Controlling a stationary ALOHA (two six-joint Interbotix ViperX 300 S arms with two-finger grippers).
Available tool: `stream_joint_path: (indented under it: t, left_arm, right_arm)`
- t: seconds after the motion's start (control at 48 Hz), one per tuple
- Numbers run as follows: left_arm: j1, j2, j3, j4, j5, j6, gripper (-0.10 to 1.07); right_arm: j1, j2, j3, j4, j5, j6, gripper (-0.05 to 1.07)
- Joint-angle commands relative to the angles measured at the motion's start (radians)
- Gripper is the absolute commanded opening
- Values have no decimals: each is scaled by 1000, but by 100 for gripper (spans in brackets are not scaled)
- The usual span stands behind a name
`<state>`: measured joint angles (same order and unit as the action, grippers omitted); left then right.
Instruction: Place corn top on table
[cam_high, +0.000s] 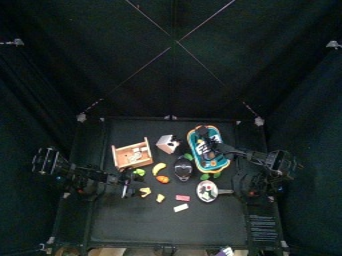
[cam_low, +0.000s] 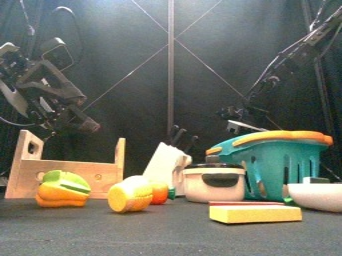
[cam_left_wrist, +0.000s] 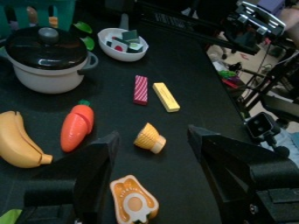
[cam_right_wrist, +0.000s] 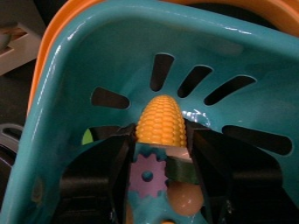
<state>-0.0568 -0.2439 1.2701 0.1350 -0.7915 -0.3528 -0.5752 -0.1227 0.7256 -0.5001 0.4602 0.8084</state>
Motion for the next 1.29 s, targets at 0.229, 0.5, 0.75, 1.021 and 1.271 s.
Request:
stream_joint_path:
  t: [0.229, 0.5, 0.75, 1.021, 1.271]
  left_arm:
    - [2, -2, -25, 0, -3, 3, 96]
    - [2, 2, -54, 2, 2, 3, 96]
    - [38, -2, -117, 2, 167, 3, 97]
    - [52, 11, -152, 0, 262, 0, 97]
    - [6, 31, -140, 0, 262, -3, 96]
  right_arm:
    - [15, -140, 2, 20, -14, 3, 67]
    - [54, -319, 81, 48, -189, 6, 67]
    - [77, -446, 212, 74, -560, 6, 67]
    - [225, -453, 295, 84, -756, 3, 67]
    - [491, -305, 255, 94, -753, 6, 67]
